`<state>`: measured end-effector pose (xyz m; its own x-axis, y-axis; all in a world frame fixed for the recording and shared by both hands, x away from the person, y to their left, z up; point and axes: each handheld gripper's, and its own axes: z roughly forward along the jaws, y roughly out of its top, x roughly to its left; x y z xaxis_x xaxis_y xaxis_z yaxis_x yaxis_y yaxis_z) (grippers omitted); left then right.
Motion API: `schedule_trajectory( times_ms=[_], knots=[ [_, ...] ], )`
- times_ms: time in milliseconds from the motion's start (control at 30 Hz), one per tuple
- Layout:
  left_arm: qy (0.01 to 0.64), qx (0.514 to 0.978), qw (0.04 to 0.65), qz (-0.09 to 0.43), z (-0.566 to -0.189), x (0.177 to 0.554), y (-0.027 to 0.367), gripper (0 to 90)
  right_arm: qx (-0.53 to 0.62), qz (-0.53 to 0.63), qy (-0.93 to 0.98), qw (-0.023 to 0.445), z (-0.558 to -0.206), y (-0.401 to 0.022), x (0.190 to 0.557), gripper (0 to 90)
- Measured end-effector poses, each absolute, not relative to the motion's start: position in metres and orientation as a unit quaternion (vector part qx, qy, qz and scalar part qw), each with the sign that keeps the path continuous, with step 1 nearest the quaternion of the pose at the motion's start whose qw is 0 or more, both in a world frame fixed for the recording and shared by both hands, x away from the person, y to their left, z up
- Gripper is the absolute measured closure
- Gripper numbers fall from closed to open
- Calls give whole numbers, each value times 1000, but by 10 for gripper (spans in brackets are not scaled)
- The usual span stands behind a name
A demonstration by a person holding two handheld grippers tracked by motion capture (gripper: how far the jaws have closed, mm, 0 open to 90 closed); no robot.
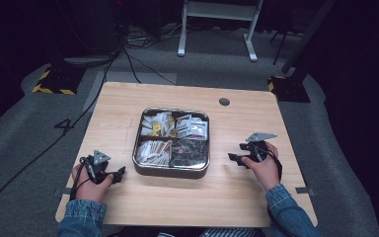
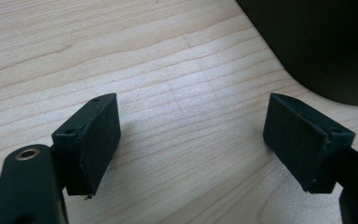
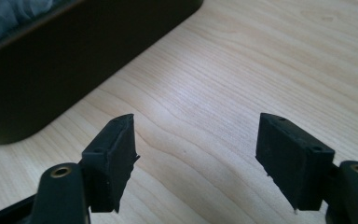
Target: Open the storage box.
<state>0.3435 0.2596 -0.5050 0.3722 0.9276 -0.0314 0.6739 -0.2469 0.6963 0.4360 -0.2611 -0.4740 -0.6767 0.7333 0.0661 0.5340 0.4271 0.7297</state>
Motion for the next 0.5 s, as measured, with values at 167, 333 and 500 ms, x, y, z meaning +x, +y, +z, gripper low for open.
schedule_trajectory(
  times_ms=[167, 333, 500],
  knots=[
    [524, 764, 320, 198, -505, 344, 260, 193, 373, 399, 826, 138, -461, -263, 432, 300],
    [524, 764, 320, 198, -505, 344, 260, 194, 360, 421, 821, 139, -451, -260, 430, 290],
    [524, 764, 320, 198, -505, 344, 259, 193, 353, 444, 813, 132, -443, -256, 429, 282]
  ],
)
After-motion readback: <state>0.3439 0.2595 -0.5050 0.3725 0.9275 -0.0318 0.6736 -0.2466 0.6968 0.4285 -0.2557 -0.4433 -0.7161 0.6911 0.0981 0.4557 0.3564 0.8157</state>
